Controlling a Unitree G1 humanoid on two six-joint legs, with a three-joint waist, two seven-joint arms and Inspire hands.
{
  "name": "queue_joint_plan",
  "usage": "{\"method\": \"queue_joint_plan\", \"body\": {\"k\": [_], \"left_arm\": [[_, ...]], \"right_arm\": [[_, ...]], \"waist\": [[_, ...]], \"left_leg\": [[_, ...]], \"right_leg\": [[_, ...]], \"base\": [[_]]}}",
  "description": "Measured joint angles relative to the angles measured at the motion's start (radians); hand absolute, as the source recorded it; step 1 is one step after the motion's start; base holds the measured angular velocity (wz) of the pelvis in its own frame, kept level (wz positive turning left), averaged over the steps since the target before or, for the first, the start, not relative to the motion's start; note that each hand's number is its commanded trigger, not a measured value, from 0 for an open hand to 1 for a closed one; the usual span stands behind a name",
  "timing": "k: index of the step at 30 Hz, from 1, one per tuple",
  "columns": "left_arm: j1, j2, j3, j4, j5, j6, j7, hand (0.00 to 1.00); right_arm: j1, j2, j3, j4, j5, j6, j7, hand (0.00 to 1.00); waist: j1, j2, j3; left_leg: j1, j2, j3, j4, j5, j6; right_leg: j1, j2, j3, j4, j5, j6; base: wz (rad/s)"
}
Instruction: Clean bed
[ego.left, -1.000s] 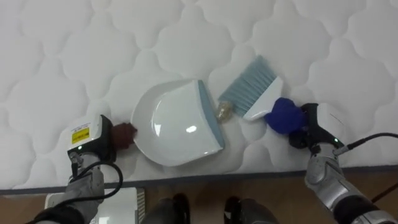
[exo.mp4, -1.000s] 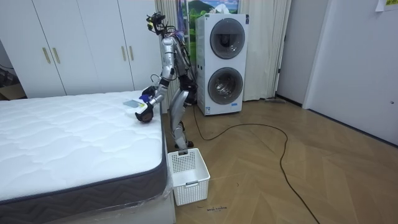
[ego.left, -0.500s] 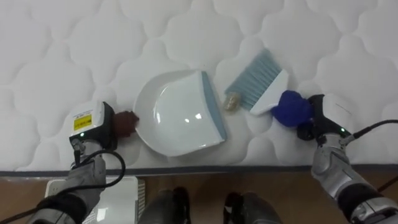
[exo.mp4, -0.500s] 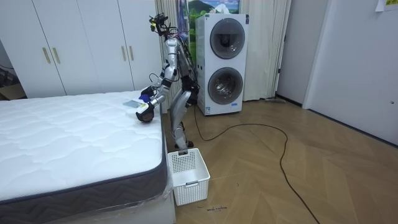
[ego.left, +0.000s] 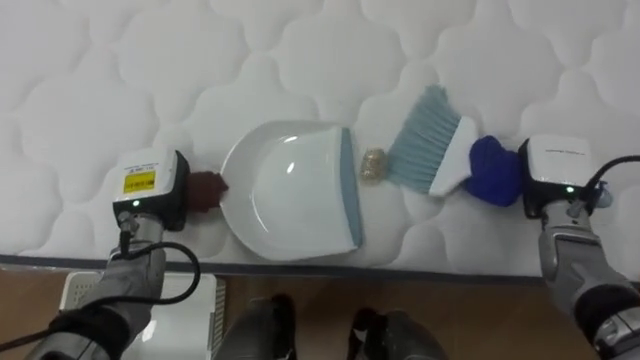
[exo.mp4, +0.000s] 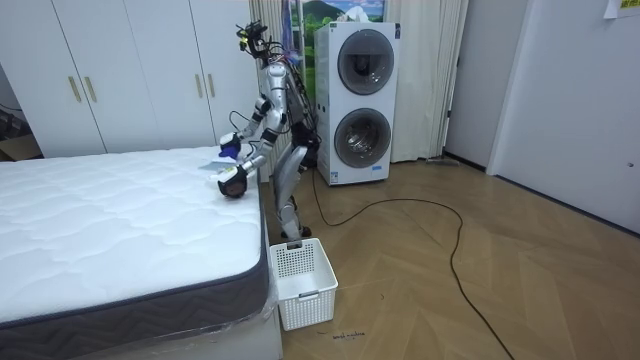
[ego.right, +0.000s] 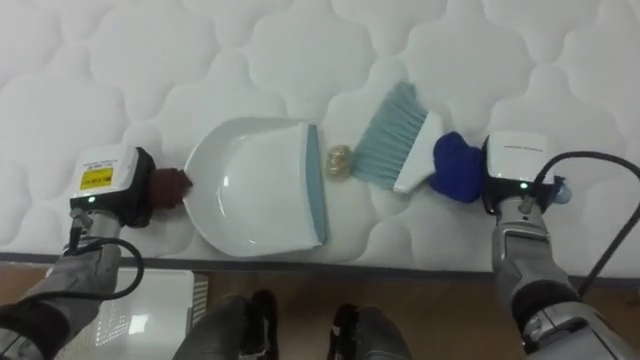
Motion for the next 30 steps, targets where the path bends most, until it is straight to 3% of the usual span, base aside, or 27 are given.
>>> {"method": "queue_joint_plan", "body": {"k": [4, 6, 7, 10, 14, 20, 25, 30], "left_arm": [[-0.003, 0.009, -0.007, -0.016, 0.04, 0.002, -0.003, 1.0], [-0.004, 0.018, -0.018, -0.02, 0.044, 0.009, -0.002, 1.0], [-0.005, 0.027, -0.021, -0.03, 0.045, 0.009, -0.002, 1.0], [-0.006, 0.036, -0.021, -0.042, 0.055, 0.009, -0.003, 1.0], [-0.005, 0.051, -0.021, -0.068, 0.076, 0.009, -0.008, 1.0], [-0.007, 0.054, -0.021, -0.071, 0.093, 0.017, -0.015, 1.0], [-0.01, 0.073, -0.02, -0.065, 0.094, 0.019, -0.011, 1.0], [-0.013, 0.085, -0.02, -0.057, 0.094, 0.019, -0.013, 1.0]], "right_arm": [[-0.004, -0.02, 0.008, -0.002, -0.063, 0.024, 0.016, 1.0], [-0.02, -0.022, 0.021, -0.003, -0.084, 0.034, 0.032, 1.0], [-0.035, -0.024, 0.021, -0.004, -0.115, 0.038, 0.044, 1.0], [-0.062, -0.046, 0.036, -0.009, -0.193, 0.049, 0.068, 1.0], [-0.071, -0.069, 0.042, -0.039, -0.285, 0.059, 0.109, 1.0], [-0.085, -0.072, 0.051, -0.053, -0.345, 0.067, 0.149, 1.0], [-0.091, -0.072, 0.08, -0.096, -0.374, 0.069, 0.189, 1.0], [-0.106, -0.072, 0.107, -0.11, -0.379, 0.068, 0.224, 1.0]], "waist": [[0.012, -0.004, 0.0003], [0.013, -0.011, 0.0042], [0.013, -0.018, 0.0072], [0.015, -0.031, 0.0052], [0.026, -0.064, 0.0054], [0.041, -0.079, 0.0058], [0.043, -0.114, 0.0097], [0.046, -0.125, 0.0114]], "left_leg": [[0.0, 0.001, 0.0, -0.006, 0.001, -0.001], [-0.001, 0.003, 0.002, -0.007, 0.001, -0.001], [-0.003, 0.004, 0.002, -0.006, 0.001, -0.001], [-0.014, 0.005, -0.003, -0.003, 0.001, -0.001], [-0.012, 0.009, -0.005, -0.004, 0.001, -0.002], [0.002, 0.03, -0.005, -0.007, 0.002, -0.003], [0.014, 0.036, -0.005, -0.013, 0.006, -0.01], [0.025, 0.054, -0.013, -0.022, 0.009, -0.016]], "right_leg": [[0.0, 0.002, 0.002, -0.006, 0.0, 0.0], [-0.001, 0.001, 0.001, -0.005, 0.0, 0.0], [-0.005, 0.0, 0.001, -0.005, 0.0, -0.001], [-0.009, 0.002, -0.004, -0.009, 0.001, -0.001], [-0.003, 0.005, -0.01, -0.015, 0.003, -0.003], [0.022, 0.022, -0.022, -0.046, 0.019, -0.01], [0.033, 0.027, -0.029, -0.052, 0.023, -0.014], [0.062, 0.052, -0.038, -0.098, 0.043, -0.02]], "base": [[0.0], [0.0], [0.0], [0.01], [0.0], [-0.06], [-0.03], [-0.05]]}}
